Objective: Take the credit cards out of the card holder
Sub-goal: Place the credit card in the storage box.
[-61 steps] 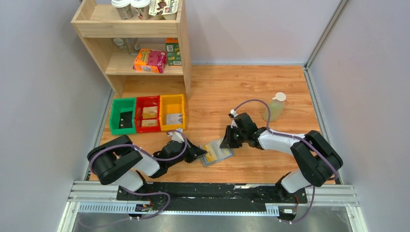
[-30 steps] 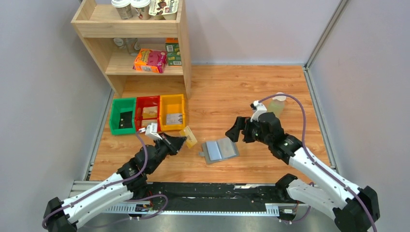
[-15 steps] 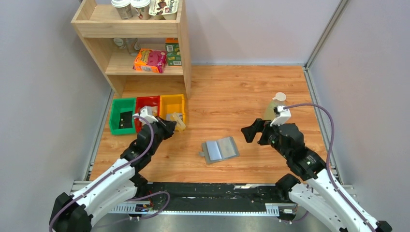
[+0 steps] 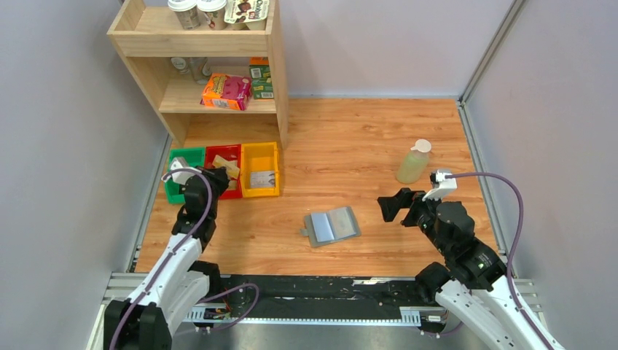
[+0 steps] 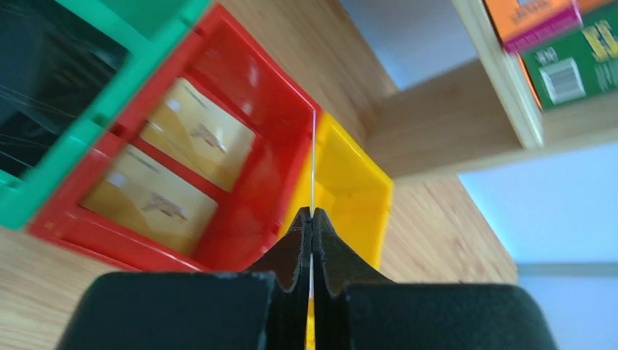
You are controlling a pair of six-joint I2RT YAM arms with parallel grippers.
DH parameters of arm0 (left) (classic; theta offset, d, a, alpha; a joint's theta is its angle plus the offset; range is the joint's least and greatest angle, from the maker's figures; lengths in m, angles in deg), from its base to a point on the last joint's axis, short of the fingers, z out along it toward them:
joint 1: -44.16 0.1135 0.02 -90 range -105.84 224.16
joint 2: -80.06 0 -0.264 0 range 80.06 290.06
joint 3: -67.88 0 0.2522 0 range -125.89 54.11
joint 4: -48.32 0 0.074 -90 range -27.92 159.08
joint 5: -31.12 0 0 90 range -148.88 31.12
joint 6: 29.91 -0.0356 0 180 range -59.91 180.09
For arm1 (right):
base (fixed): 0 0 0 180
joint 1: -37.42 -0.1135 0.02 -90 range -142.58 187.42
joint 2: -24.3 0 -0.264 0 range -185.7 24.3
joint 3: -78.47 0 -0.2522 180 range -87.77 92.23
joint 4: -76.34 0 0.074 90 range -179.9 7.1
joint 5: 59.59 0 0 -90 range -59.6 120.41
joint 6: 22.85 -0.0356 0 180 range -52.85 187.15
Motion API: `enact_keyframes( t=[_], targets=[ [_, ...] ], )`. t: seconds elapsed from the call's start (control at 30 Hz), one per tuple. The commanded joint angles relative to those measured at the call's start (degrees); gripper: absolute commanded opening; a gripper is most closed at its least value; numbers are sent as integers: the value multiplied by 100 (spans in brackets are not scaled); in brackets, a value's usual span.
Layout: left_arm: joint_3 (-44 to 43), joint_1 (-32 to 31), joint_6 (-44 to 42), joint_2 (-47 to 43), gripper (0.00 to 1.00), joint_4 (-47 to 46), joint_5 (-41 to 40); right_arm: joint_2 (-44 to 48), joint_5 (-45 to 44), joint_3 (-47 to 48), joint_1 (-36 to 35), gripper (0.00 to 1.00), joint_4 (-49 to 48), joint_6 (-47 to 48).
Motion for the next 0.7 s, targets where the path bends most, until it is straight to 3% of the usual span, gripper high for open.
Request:
enact_keyframes(
  t=[0.0, 0.33, 0.67],
  targets=[
    [-36, 404, -18, 410, 0, -533, -349, 56, -111, 4, 5, 100, -40, 121],
    [-458, 686, -79, 2220, 0, -1570, -296, 39, -146, -22, 14, 100, -67, 130],
    [-414, 686, 430, 3514, 0, -2705, -68, -14, -225, -40, 14, 100, -76, 121]
  ],
)
